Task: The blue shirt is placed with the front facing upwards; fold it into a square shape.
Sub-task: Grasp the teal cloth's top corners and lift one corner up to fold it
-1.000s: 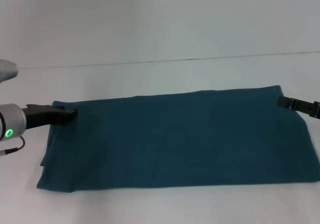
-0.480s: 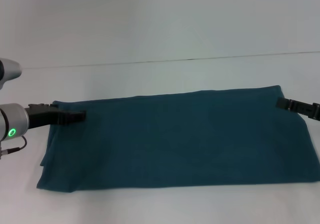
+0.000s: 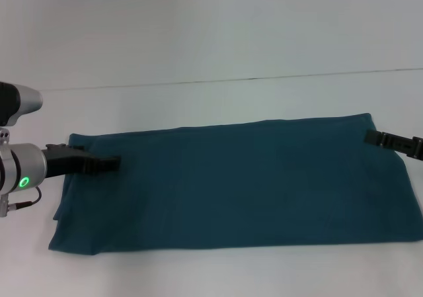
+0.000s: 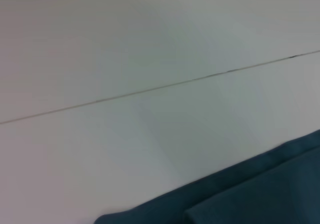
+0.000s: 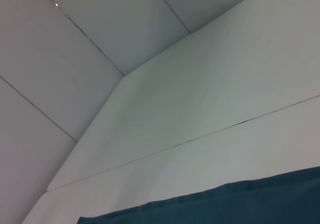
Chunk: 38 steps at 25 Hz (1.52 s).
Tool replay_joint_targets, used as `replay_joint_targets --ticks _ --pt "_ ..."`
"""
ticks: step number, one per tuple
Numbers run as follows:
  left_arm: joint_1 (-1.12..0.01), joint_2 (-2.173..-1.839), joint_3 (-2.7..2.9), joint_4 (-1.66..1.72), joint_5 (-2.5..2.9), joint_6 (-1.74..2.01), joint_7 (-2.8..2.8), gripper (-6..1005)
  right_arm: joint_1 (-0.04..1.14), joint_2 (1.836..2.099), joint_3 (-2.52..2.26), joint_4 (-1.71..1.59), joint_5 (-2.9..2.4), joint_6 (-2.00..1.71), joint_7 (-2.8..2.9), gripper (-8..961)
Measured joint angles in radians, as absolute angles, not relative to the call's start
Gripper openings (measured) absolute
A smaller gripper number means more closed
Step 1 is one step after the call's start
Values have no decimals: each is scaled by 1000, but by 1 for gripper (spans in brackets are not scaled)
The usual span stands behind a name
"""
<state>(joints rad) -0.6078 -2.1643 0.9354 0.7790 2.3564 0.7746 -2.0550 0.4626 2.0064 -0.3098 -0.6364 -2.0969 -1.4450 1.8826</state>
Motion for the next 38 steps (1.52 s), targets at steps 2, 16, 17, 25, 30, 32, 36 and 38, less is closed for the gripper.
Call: replay_joint_targets --ticks 2,16,17,25,30,32,36,38 --pt "-609 -2164 936 780 2356 775 -2055 880 462 2006 -310 -637 -2097 -1445 1883 622" --pt "-606 -2168 962 782 2351 773 -2017 712 462 2005 -306 -635 -2099 -1445 1884 550" --pt "-606 -2168 961 783 2351 773 -2018 677 462 2005 -305 -635 -2098 -1445 1883 548" --pt "-610 -2168 960 782 2350 765 -2022 484 462 2005 -303 -635 -2099 -1445 1882 544" --pt "-610 -2168 960 783 2349 758 -2022 345 461 2006 -302 -635 -2100 -1445 1881 545" --pt "-610 -2168 956 784 2347 750 -2024 250 460 2006 -302 -635 -2100 -1445 1881 545" --pt "-611 -2167 944 791 2345 740 -2033 53 460 2006 -302 -635 -2101 -1445 1881 545" --pt "-611 -2166 944 795 2345 738 -2036 2 459 2006 -302 -635 -2101 -1445 1881 545"
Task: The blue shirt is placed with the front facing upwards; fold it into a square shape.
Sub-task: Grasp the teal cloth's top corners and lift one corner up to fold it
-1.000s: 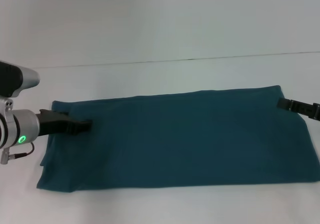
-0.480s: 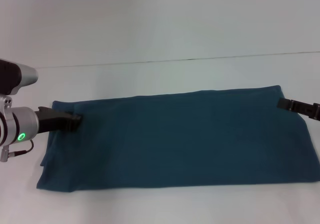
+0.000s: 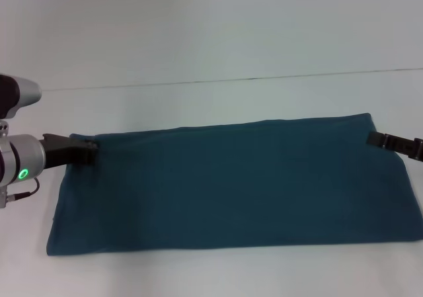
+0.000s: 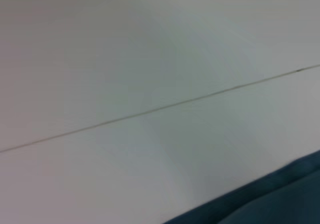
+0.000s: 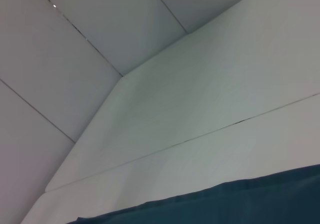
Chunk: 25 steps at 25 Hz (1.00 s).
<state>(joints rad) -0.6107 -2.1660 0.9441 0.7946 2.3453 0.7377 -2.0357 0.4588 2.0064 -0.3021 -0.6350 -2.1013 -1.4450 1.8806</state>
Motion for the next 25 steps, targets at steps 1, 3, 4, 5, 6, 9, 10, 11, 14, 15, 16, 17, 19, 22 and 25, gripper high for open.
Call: replay_joint_targets --ticks 1,3,4,5,6,9,10,11,14,15,16,17,19,22,25 --pt "-611 -2166 945 796 2345 736 -2036 2 458 2006 -302 -635 -2101 -1445 1881 545" --pt "-613 -2166 947 795 2345 730 -2036 2 458 2006 -302 -635 -2101 -1445 1881 545" --pt "-613 -2166 947 794 2345 727 -2036 2 458 2006 -303 -635 -2101 -1445 1881 545" --pt "-614 -2166 949 793 2345 722 -2036 1 458 2006 -303 -635 -2101 -1445 1881 545" --pt "-614 -2166 950 792 2345 720 -2036 1 458 2006 -303 -635 -2101 -1445 1881 545" --pt "-612 -2166 955 793 2347 723 -2037 1 459 2006 -303 -635 -2100 -1445 1880 545" --pt "-611 -2166 954 794 2347 724 -2037 1 459 2006 -303 -635 -2100 -1445 1879 545" --pt "-610 -2167 953 795 2346 725 -2038 36 459 2006 -304 -635 -2099 -1445 1879 545" --pt "-608 -2167 948 798 2345 726 -2064 143 459 2006 -306 -635 -2099 -1445 1879 545" --pt "-606 -2167 944 803 2345 725 -2072 178 459 2006 -307 -635 -2099 -1445 1879 545" --pt "-603 -2167 941 808 2345 723 -2078 197 459 2006 -307 -635 -2099 -1445 1879 545" --pt "-599 -2168 937 818 2343 723 -2082 217 460 2005 -307 -635 -2099 -1445 1879 545" --pt "-586 -2169 931 839 2331 724 -2088 255 460 2005 -307 -635 -2098 -1445 1879 545" --pt "-551 -2169 926 896 2311 748 -2112 313 460 2005 -305 -635 -2098 -1445 1877 545" --pt "-501 -2169 922 985 2301 836 -2152 371 459 2005 -302 -635 -2098 -1445 1876 545"
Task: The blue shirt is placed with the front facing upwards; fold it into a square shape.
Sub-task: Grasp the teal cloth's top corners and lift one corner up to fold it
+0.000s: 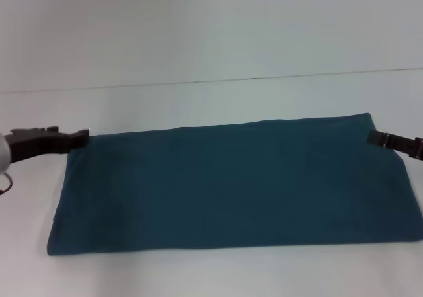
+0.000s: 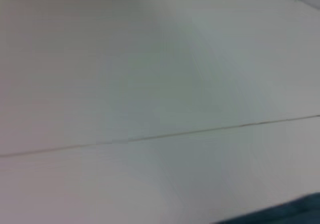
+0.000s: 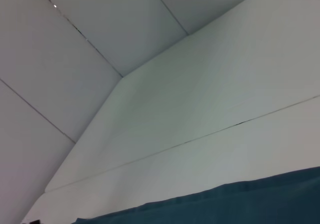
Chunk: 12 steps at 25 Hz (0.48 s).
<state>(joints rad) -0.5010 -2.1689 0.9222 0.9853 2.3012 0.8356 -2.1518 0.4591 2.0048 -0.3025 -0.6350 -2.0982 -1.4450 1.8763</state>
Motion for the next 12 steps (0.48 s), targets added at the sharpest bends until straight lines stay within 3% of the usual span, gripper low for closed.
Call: replay_joint_targets --ticks 2,4,9,12 --pt "-474 -2169 916 1030 2290 898 -2165 410 458 2005 -303 -635 -2098 -1445 1876 545" --pt "-444 -2170 896 1081 2268 977 -2168 649 458 2005 -303 -635 -2098 -1445 1875 545" --pt "-423 -2164 787 1100 2209 1177 -2136 871 457 2005 -309 -635 -2098 -1445 1867 544" --pt "-422 -2163 778 1080 2209 1192 -2132 891 457 2006 -308 -635 -2098 -1445 1859 544"
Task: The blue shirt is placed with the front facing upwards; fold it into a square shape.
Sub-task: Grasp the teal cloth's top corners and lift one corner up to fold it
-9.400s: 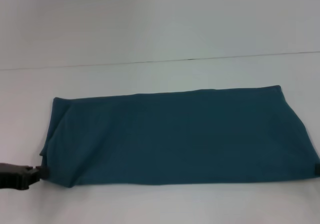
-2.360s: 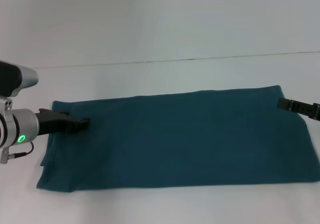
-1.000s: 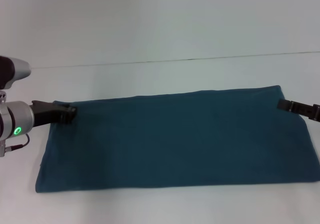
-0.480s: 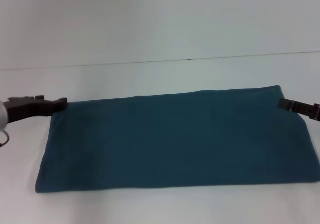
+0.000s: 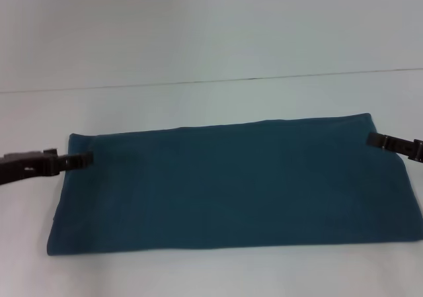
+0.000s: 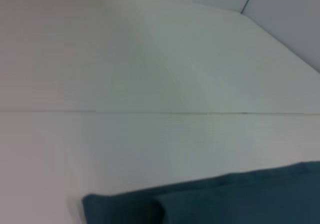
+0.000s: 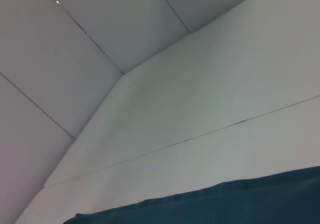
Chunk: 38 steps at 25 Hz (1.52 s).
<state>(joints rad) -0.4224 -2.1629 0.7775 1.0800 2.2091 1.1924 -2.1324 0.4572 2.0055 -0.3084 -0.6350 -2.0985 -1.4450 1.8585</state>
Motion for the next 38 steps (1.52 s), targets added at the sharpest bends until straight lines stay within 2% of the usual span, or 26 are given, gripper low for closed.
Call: replay_joint_targets --ticks 17,38 --pt "-430 -2164 786 915 2216 1129 -2082 909 453 2008 -310 -633 -2098 -1452 1853 544" --pt "-451 -2163 829 876 2252 1105 -2067 910 451 2009 -308 -634 -2097 -1454 1854 545"
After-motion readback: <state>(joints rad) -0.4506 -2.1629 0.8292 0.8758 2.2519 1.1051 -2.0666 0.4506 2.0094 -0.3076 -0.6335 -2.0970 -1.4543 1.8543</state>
